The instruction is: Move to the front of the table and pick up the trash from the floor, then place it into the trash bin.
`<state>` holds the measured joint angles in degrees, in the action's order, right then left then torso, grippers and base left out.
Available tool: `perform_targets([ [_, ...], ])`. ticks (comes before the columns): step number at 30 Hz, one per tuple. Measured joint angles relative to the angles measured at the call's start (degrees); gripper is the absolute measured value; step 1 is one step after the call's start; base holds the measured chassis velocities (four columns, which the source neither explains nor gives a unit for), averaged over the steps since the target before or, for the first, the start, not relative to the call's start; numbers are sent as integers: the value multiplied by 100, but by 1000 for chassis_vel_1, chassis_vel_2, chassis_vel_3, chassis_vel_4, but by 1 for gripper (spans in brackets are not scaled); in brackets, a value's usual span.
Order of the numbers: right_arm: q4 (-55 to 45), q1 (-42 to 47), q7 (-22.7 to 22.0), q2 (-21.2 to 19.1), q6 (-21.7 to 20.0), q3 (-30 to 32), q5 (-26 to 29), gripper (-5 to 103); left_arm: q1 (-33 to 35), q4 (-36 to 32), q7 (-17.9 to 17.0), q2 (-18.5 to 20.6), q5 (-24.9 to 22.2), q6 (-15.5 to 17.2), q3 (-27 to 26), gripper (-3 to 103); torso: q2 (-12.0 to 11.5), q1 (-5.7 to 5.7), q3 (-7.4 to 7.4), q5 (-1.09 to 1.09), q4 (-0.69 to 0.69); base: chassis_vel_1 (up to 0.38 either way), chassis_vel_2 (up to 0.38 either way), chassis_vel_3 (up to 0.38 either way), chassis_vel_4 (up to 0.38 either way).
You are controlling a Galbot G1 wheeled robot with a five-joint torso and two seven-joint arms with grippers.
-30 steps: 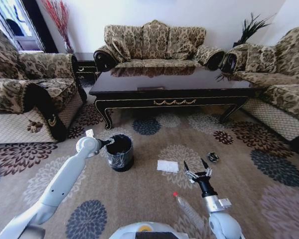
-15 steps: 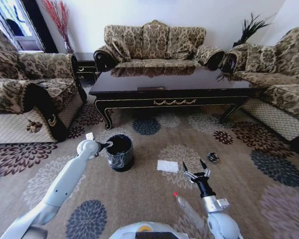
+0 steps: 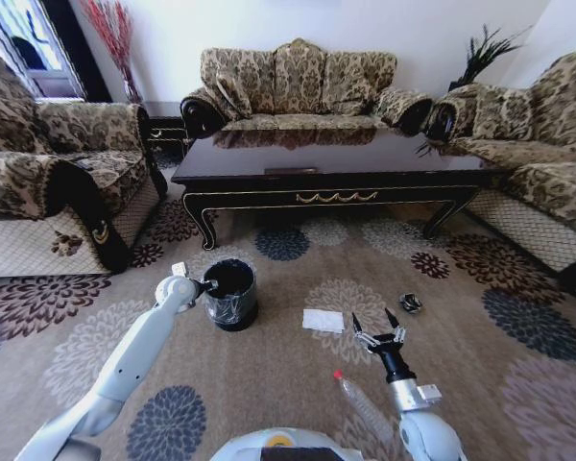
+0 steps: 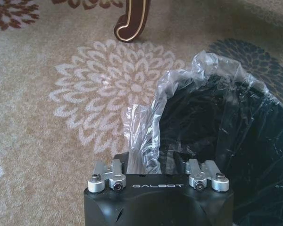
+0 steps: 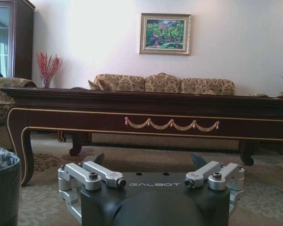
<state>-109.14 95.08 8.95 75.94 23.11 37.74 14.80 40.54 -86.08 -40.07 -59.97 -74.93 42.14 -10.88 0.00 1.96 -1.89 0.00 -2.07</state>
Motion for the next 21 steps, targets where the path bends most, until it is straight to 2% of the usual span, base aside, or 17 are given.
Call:
perform_targets([
  [1,2,0,0,0,1,0,-3,100,6,4,2,-6,1,0,-7,52,0,0,0,0,0,0,0,0,0],
  [2,2,0,0,0,1,0,-3,100,6,4,2,-6,1,0,-7,52,0,0,0,0,0,0,0,0,0],
  [6,14,-2,0,1,6,-2,-13,100,37,-74,-14,-5,6,0,-35,30,0,0,0,0,2,0,0,0,0],
  [7,14,-2,0,1,6,-2,-13,100,37,-74,-14,-5,6,0,-35,30,0,0,0,0,2,0,0,0,0],
  [10,31,-20,0,4,7,-19,-17,100,96,-219,-54,34,-11,-5,-51,14,0,0,0,-1,0,0,0,0,0],
  [12,39,-31,0,5,7,-31,-20,100,121,-271,-71,51,-22,-3,-62,14,0,0,-1,-1,-2,0,0,0,0],
  [14,52,-48,0,5,8,-51,-24,100,177,-377,-88,96,-55,3,-94,6,0,0,-1,-1,-1,0,0,0,0],
  [16,74,-64,0,6,8,-73,-31,100,252,-504,-116,163,-62,-2,-162,4,0,0,-1,-2,-1,0,0,0,0],
  [19,95,-80,0,7,8,-93,-36,100,359,-668,-117,247,-60,0,-249,4,0,0,0,2,0,0,0,0,0],
  [21,116,-94,0,-4,8,-104,-36,100,529,-860,-138,336,-26,1,-351,4,0,0,-1,-3,1,0,0,0,0],
])
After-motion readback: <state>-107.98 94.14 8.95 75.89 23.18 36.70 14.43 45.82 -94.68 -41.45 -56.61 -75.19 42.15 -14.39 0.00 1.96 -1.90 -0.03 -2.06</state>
